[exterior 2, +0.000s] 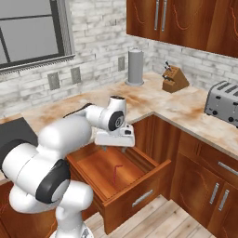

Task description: Take a straw from the drawer in front and place it inside the glass cup on the dining counter.

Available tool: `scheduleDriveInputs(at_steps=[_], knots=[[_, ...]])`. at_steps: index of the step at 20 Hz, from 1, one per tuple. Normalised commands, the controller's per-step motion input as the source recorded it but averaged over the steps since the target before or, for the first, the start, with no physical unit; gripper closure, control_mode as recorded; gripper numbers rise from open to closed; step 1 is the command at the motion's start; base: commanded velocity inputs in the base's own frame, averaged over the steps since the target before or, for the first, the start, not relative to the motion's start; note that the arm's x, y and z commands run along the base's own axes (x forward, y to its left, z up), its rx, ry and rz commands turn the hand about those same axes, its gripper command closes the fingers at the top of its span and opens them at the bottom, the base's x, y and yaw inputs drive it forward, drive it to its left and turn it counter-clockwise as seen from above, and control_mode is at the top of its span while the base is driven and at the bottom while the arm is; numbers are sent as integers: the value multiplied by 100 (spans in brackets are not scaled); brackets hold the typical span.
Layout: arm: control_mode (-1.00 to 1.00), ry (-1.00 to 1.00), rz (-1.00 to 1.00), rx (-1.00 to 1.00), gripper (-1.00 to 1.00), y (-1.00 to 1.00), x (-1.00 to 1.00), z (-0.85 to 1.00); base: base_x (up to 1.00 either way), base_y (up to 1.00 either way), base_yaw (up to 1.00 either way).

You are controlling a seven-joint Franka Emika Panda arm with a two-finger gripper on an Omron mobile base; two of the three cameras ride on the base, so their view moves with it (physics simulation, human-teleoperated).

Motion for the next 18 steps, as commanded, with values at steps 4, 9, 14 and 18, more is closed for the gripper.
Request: scheduleDriveInputs(at_steps=[4,9,14,18], knots=[[-100,-15,4,1,-100,4,11,-39,0,0,0],[-100,-9,0,0,-100,12,24,-31,0,0,0],[-100,-6,0,0,-100,13,57,-24,0,0,0],[-100,-1,0,0,-100,4,61,-27,0,0,0]])
